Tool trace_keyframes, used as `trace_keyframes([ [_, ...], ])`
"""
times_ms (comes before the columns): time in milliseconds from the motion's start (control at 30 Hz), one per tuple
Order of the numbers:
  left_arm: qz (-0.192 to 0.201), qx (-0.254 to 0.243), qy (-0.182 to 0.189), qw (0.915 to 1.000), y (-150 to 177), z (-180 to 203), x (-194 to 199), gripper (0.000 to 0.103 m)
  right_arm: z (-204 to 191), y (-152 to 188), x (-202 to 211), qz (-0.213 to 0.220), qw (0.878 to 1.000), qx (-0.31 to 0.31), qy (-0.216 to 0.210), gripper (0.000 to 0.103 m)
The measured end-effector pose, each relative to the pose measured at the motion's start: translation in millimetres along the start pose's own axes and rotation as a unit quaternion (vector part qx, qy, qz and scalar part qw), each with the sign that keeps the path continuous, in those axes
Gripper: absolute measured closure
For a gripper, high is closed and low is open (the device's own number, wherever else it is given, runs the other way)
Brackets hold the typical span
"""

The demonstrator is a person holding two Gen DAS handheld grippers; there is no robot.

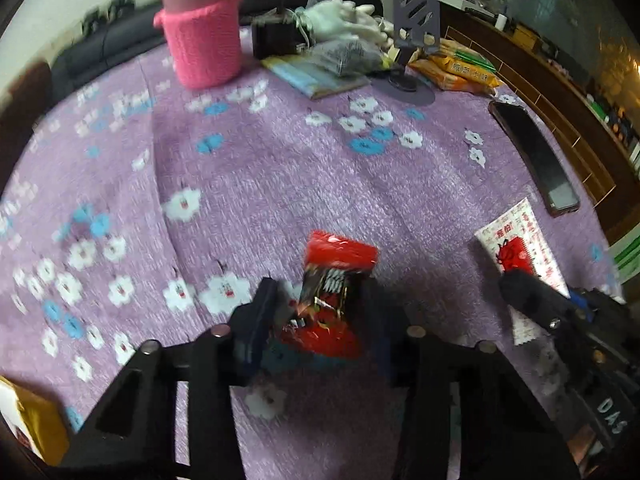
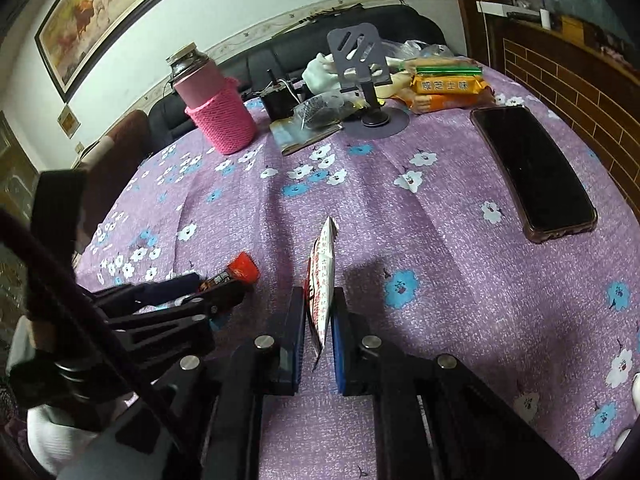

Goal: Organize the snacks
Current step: 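Grasp the white-red stick pack with the right tool while the left tool grasps a red candy, then carry both items over the tray and open both tools to drop them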

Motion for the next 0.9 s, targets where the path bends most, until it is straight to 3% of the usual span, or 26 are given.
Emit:
trace_keyframes([
  [133,0.009,-0.004,-0.003,0.9999,2,-1,3,0.074,2,1,-1,-0.003,1.000,-0.004,0.004,0.093],
  [400,0.033,0.042,0.000,0.9986,12,-21,38,0.075,-4,0,2,0.007,1.000,0.006,-0.001,0.093],
  [667,0.082,0.080,0.004,0.9934,38,-47,123,0.075,-22,6,6,0.020,0.999,0.029,-0.015,0.093],
  [900,0.129,0.155,0.004,0.9794,76,-84,204,0.075,-55,18,16,0.036,0.996,0.073,-0.038,0.093],
])
Point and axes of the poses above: each gripper's, at about its wrist camera, not at the fingertips, and x roughly against the way its jaws point, z to its right, y to its underside, the point moved 7 cm from there along -x, roughly the way its jaws point, and after that the axes turned 12 degrees about z, right-handed, at the moved point
